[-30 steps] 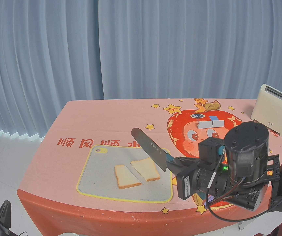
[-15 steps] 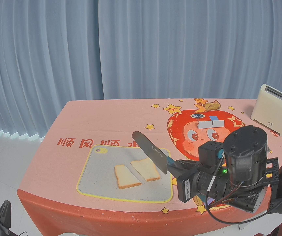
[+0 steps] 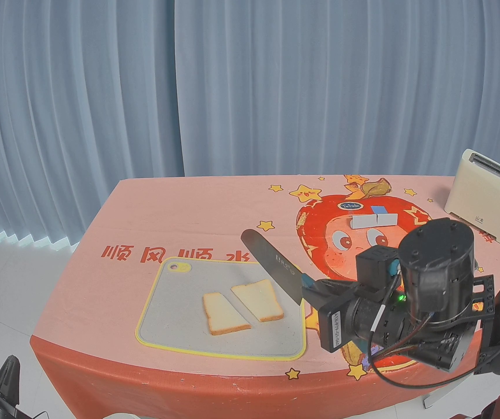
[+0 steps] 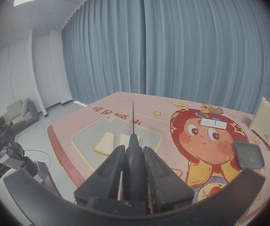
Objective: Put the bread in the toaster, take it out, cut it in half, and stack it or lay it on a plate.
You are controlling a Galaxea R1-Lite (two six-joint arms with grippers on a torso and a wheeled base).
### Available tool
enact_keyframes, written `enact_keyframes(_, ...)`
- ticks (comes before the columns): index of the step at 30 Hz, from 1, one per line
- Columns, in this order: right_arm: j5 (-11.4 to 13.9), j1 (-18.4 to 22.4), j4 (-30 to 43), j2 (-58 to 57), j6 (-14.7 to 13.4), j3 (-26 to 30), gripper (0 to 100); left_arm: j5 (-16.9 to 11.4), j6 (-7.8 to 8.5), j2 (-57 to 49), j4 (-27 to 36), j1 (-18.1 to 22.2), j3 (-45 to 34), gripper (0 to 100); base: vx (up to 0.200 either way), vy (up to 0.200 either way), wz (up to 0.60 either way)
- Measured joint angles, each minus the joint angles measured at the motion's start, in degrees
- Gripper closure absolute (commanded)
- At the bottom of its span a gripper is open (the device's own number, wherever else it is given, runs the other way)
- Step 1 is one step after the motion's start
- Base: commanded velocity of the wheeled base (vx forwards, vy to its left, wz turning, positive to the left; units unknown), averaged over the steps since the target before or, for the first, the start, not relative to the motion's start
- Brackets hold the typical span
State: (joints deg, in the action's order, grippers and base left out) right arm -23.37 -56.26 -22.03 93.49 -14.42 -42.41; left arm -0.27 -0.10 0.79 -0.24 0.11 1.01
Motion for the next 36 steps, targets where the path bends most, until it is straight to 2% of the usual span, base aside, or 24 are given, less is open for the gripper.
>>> enact_keyframes(36,-0.6,9.7,-4.6,-0.7,1.8,-0.9,100,0.0,0.02,0.1,0.0,0.0,0.0,100,0.000,0.000,0.00)
